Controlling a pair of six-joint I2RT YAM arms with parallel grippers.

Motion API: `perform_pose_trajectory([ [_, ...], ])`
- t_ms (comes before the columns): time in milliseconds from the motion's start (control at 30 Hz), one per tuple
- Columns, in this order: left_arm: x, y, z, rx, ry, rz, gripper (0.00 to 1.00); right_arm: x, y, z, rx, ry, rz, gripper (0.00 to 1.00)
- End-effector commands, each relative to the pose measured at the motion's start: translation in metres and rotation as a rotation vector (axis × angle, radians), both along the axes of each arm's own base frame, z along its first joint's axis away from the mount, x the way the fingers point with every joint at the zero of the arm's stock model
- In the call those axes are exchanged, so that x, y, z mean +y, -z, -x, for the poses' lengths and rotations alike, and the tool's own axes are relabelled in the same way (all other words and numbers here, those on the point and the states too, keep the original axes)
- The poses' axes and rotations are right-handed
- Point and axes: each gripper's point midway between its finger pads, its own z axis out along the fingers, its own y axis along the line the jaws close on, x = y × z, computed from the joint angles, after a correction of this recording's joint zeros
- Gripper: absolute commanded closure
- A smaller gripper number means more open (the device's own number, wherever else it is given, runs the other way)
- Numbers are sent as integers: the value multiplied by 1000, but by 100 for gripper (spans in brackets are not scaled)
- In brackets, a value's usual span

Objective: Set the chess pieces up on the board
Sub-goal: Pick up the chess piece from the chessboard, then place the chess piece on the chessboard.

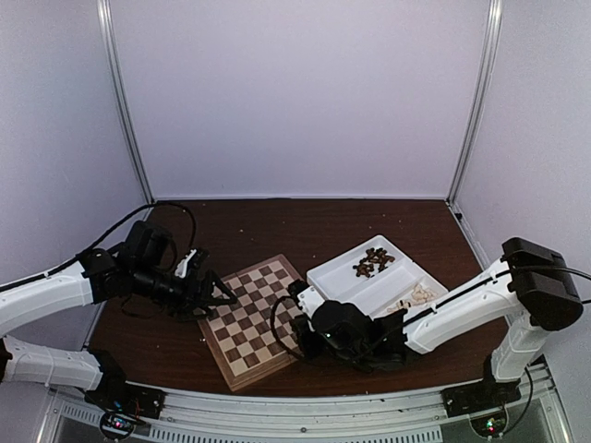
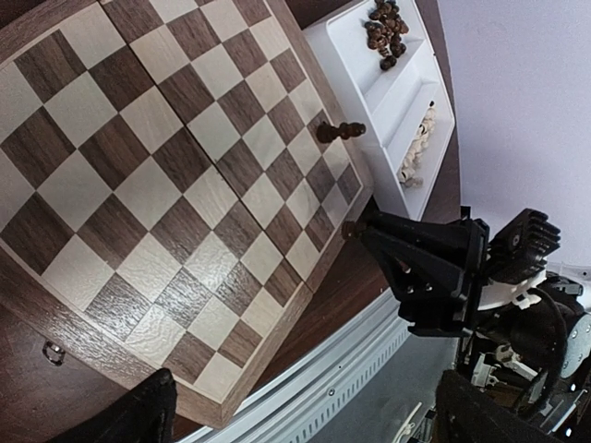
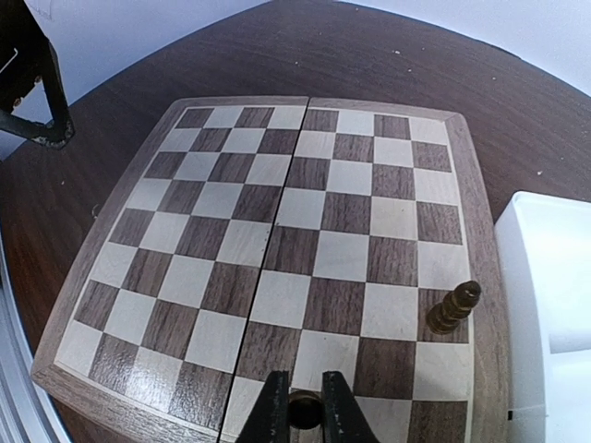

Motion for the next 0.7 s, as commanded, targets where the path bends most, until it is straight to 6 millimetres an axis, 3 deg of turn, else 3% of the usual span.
perform_pose_trajectory([
  [0,2,-2,-3,-17,-15,4,2,-24,-5,-7,-34,85,31,90],
  [233,2,-1,-3,-16,-13,1,2,-39,4,-14,-43,142,80,91],
  [667,1,1,-4,-12,-10,-4,2,-36,23,-14,-18,140,102,91],
])
